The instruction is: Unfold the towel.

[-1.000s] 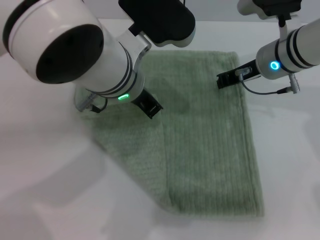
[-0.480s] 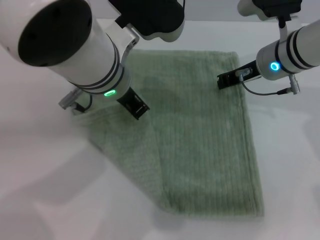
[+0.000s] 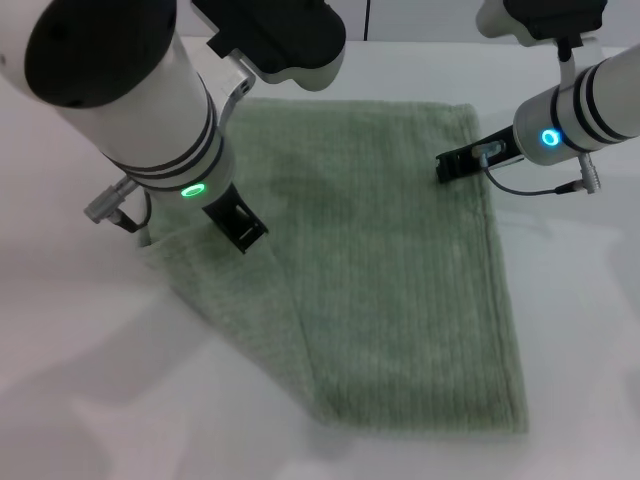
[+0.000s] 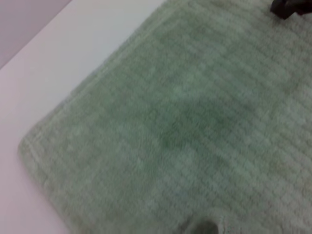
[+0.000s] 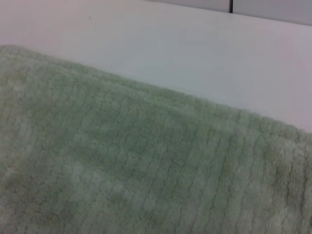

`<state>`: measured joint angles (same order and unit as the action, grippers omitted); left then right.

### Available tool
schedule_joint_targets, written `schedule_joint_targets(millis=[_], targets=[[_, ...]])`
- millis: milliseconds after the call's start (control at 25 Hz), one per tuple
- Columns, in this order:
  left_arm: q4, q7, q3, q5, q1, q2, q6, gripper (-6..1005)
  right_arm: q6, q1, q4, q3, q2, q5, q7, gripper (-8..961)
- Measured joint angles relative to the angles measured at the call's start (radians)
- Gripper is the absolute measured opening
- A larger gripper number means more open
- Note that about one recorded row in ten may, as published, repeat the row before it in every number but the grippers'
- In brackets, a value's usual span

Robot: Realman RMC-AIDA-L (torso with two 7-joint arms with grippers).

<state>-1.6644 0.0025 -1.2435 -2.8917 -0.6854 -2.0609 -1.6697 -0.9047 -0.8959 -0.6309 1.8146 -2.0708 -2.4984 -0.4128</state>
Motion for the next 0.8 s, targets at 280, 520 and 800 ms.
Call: schedule_joint_targets(millis=[280,520,800], targets=[[0.006,0.000,-0.002,0.000,-0.024,0.001,-0.071,-1,0.003,0.000,0.005,0.000,0.000,0.001,-0.001,0],[0.011,-0.008,-0.002,0.000,-0.044,0.001,-0.114,-1,0.001,0.001,0.005,0.000,-0.001,0.001,-0.002,0],[0.048,-0.015,-0.002,0.000,-0.060,0.004,-0.159,-1,-0.002,0.002,0.005,0.000,-0.001,0.000,-0.002,0]])
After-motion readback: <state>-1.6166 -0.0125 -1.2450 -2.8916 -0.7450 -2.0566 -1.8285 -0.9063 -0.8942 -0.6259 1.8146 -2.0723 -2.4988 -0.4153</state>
